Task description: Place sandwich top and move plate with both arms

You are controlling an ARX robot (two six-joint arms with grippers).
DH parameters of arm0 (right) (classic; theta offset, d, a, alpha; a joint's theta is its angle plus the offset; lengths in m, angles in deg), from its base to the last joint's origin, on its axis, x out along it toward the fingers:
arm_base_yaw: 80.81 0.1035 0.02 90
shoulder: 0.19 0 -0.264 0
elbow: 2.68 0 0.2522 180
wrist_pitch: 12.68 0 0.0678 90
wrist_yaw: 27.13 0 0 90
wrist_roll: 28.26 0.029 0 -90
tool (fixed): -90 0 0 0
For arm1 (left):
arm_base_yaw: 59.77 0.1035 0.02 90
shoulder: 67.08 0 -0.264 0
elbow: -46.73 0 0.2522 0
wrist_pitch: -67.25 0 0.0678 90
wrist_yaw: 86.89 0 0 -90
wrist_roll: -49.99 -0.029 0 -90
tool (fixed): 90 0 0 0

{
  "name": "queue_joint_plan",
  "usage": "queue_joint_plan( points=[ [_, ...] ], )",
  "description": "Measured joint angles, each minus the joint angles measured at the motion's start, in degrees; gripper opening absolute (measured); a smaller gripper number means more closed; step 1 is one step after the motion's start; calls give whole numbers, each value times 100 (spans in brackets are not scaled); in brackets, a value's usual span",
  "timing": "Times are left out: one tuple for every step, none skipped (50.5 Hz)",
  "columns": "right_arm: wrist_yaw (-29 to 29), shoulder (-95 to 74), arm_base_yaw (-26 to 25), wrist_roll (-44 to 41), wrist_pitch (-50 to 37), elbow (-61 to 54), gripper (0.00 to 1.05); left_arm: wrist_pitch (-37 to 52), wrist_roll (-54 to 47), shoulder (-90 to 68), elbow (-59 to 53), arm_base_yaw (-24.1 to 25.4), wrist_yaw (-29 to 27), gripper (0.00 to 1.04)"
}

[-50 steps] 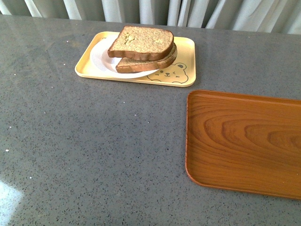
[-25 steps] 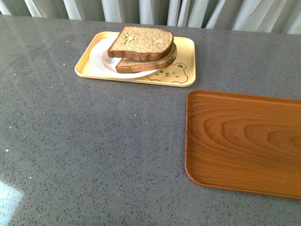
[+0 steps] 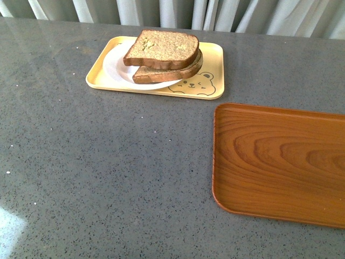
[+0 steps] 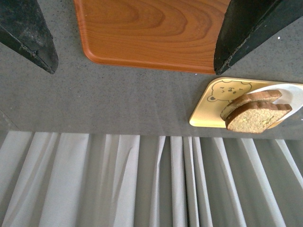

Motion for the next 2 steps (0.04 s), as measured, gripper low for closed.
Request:
queue_joint_plan(
  points=[
    [-2,0,0,0,-2,0,96,0,0,0,0,0,0,96],
    [-2,0,-2,0,0,0,96,0,0,0,0,0,0,96]
  ],
)
